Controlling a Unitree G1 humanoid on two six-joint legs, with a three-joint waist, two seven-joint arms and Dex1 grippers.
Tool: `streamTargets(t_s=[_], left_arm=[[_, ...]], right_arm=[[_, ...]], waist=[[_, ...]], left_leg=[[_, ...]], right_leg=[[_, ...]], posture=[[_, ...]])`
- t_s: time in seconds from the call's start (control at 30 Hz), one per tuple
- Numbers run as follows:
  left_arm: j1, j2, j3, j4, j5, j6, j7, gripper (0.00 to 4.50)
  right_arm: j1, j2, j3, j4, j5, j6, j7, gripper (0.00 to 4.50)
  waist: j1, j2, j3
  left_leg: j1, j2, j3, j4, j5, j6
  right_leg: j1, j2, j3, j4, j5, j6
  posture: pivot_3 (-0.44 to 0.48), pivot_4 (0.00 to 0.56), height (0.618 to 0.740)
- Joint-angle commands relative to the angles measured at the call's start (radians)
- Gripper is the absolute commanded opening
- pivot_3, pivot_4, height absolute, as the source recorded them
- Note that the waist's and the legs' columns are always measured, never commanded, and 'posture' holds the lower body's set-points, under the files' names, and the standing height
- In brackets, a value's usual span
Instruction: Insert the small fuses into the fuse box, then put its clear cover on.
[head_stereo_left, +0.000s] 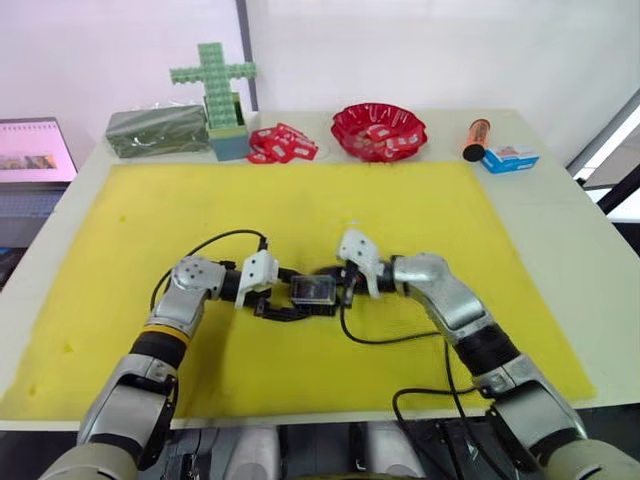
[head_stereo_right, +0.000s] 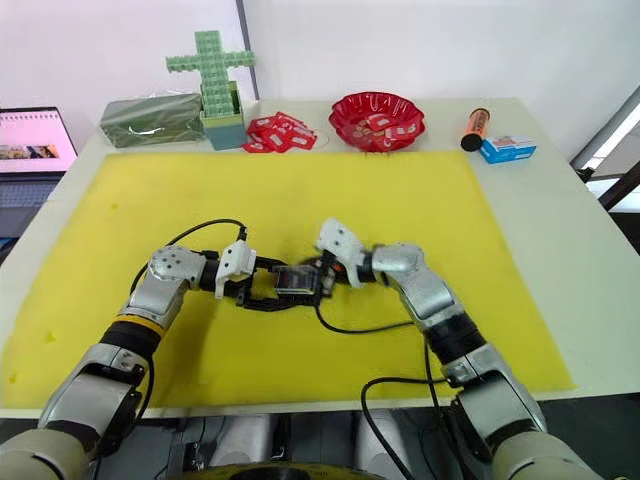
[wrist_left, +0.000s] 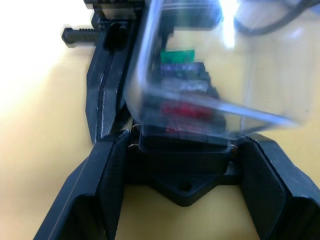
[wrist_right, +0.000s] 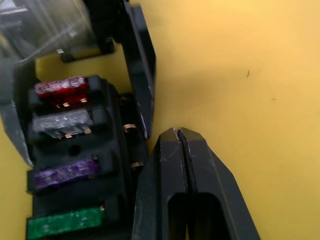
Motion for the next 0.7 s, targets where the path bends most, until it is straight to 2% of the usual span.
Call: streamTargets(t_s=[0.03, 0.2, 0.7], left_arm=[[0.002, 0.012, 0.005, 0.002, 0.006, 0.0, 0.001, 2.81], [0.007, 0.01, 0.007, -0.003, 0.005, 0.005, -0.001, 2.81], [0.006, 0.016, 0.013, 0.007, 0.003, 0.004, -0.003, 2.81]], right_arm=[[0.063, -0.014, 0.061, -0.048, -0.022, 0.026, 0.058, 0.03], [0.058, 0.024, 0.012, -0.08, -0.012, 0.033, 0.01, 0.03], [0.023, 0.0, -0.084, -0.132, 0.012, 0.032, 0.027, 0.03]], waist=[[0.0, 0.0, 0.0], [0.002, 0.0, 0.0], [-0.002, 0.0, 0.0]], left_leg=[[0.0, 0.0, 0.0, 0.0, -0.001, 0.002], [-0.001, 0.0, 0.002, -0.001, -0.003, 0.004], [-0.001, 0.0, 0.002, 0.001, -0.003, 0.004]], right_leg=[[0.0, 0.0, 0.0, -0.001, 0.0, 0.0], [0.0, 0.001, -0.001, -0.002, -0.001, 0.003], [0.0, 0.001, -0.001, -0.001, -0.001, 0.002]], posture=[[0.0, 0.15, 0.74], [0.0, 0.15, 0.74], [0.0, 0.15, 0.74]])
